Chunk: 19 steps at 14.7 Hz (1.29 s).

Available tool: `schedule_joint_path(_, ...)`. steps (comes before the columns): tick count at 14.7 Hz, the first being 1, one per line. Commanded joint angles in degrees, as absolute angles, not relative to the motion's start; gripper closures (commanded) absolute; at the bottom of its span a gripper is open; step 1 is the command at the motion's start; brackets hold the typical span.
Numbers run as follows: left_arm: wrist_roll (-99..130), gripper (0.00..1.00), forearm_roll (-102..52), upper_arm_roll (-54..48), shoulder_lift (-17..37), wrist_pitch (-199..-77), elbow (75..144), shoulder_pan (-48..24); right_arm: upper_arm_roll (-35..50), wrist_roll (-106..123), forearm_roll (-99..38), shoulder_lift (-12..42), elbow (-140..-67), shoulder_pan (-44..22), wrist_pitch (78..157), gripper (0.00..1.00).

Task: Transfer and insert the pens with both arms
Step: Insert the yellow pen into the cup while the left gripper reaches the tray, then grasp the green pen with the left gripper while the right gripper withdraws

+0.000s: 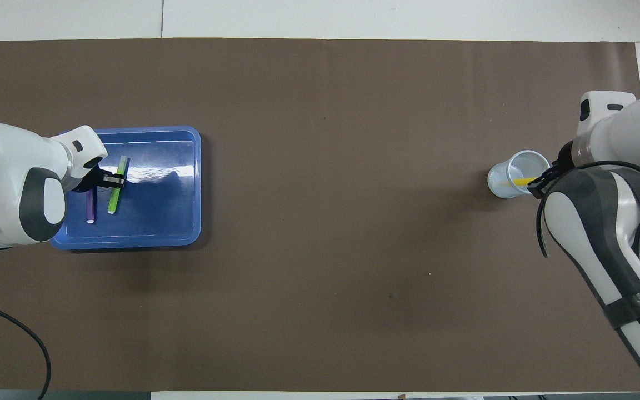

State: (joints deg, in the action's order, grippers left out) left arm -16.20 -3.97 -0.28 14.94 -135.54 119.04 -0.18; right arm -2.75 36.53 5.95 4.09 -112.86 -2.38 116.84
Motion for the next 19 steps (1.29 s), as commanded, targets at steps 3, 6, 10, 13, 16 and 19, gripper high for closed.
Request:
schedule_joint_path(3, -0.8, 1.0, -3.1, -1.1, 8.5, -129.0, 119.1, -0.2, -2.0, 37.7, -5.2, 4.3, -104.3, -1.3, 107.1, 0.0)
schedule_joint_path(6, 13.1, 1.0, -3.5, -1.3, 6.2, -119.5, 114.1, -3.2, -2.1, 35.0, -21.2, 4.2, -103.9, -1.6, 104.4, 0.0)
schedule_joint_path(10, 28.2, 1.0, -9.0, -1.3, 7.6, -110.3, 104.0, -9.1, -1.9, 15.8, -38.3, 3.7, -104.3, -2.5, 101.3, 0.0)
schedule_joint_path(13, 45.6, 1.0, -15.3, -1.3, 9.2, -109.8, 99.1, -13.3, -1.9, 5.8, -47.3, 3.5, -104.7, -4.0, 101.9, 0.0)
schedule_joint_path(16, 65.6, 1.0, -19.3, -1.3, 10.3, -113.9, 97.6, -18.7, -1.9, 1.1, -54.8, 1.9, -109.1, -6.6, 107.2, 0.0)
schedule_joint_path(19, 77.8, 1.0, -27.3, -1.3, 11.0, -120.1, 97.3, -22.0, -1.9, -1.0, -66.2, -1.6, -117.5, -11.4, 116.4, 0.0)
